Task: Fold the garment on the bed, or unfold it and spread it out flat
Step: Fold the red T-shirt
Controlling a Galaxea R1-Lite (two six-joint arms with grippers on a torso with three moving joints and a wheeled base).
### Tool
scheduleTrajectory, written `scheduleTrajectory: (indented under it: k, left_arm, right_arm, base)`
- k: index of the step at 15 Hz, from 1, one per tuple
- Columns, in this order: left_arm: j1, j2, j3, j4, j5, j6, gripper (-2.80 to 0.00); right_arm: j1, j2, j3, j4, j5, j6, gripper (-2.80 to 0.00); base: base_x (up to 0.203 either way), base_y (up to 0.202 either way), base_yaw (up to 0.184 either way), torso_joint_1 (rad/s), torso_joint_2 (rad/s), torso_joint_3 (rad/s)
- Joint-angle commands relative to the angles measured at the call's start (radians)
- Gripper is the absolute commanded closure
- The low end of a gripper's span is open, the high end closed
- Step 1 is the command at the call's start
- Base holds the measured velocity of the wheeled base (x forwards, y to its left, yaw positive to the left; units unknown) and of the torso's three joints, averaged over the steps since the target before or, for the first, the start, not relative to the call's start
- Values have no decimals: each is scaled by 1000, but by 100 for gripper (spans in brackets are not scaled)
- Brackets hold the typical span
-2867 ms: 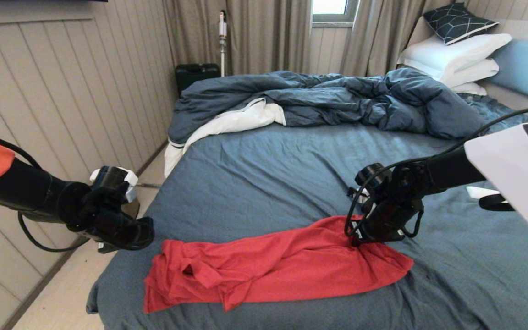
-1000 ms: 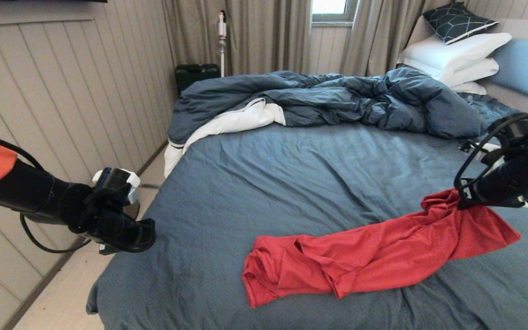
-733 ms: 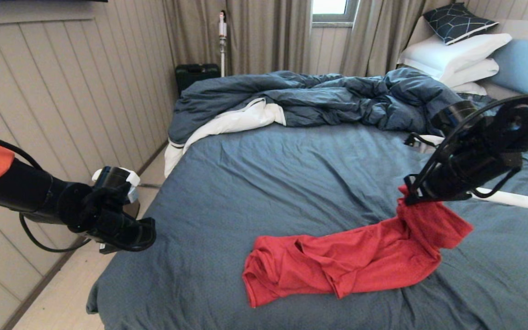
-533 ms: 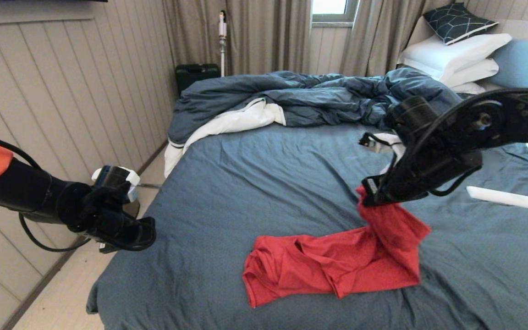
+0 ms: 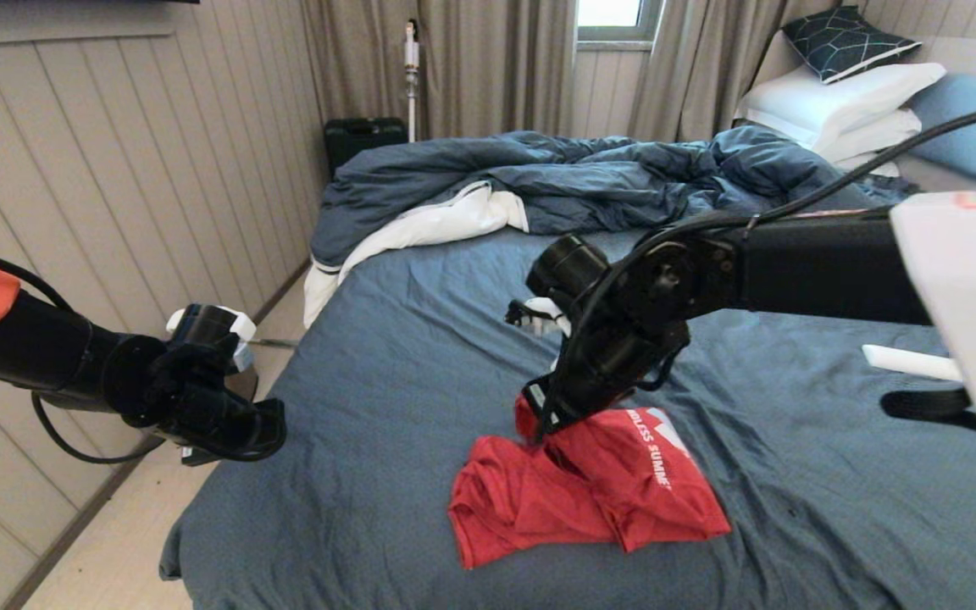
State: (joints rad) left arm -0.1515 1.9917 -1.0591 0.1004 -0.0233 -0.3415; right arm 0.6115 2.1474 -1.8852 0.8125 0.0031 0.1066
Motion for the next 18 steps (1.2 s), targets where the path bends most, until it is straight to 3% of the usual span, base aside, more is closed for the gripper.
scheduleTrajectory:
  k: [1,7,8,15,18]
  left_arm:
    - [0,9,-1,1,0,-2,0]
    - [0,8,-4,1,-1,-1,0]
    - [0,7,-4,1,-1,-1,0]
    - [0,9,-4,1,-1,-2,0]
    - [0,10,-5,1,0,-2,0]
  right_arm:
    - [42,97,-56,14,0,-1,0]
    - [123,146,-66,17,-10,-3,0]
    - [126,150,-67,20,-20,-5,-280]
    - [116,38,-68,9,-25,-8,-280]
    - [27,-47,-36,20,-27,-5,-280]
  base:
    - [0,0,0,0,0,0]
    - [0,0,0,0,0,0]
    - [0,0,0,0,0,0]
    - [0,0,0,0,0,0]
    - [0,0,0,0,0,0]
